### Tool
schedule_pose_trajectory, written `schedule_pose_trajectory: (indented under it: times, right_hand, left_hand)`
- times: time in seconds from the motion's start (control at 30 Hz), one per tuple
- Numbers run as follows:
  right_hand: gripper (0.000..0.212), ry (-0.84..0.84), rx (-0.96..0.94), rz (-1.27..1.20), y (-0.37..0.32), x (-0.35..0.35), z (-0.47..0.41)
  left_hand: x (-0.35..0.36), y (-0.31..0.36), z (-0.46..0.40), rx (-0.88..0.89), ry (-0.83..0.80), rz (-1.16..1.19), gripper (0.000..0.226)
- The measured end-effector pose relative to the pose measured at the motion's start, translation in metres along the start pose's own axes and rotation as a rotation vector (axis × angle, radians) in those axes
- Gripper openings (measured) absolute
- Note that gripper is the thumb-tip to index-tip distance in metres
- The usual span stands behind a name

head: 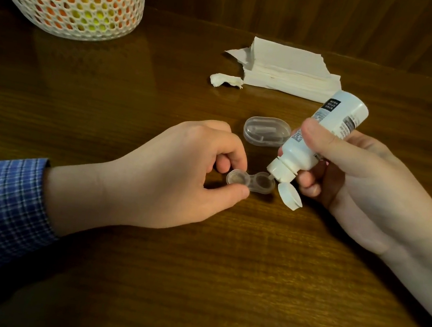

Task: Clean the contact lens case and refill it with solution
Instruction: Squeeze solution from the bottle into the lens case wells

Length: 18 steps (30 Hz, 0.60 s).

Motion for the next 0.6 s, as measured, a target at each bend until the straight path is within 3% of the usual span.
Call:
schedule_pose_trajectory:
  times: [0.6]
  right_hand:
    - [0.043,0.018,-0.002,0.024,-0.0012,0.0012,0.0029]
  left_hand:
    - [0.0003,0.0000,0.0001,0.007,-0.002,-0.016,0.025]
Point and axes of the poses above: each hand's wrist, its own z-axis away from the middle knuckle, its own x-axis out of the palm, y = z × x, the point moved 6 cm from there along -z, towards the middle knuckle, and after that the axes turned 10 degrees about x, right-handed, at the moved point
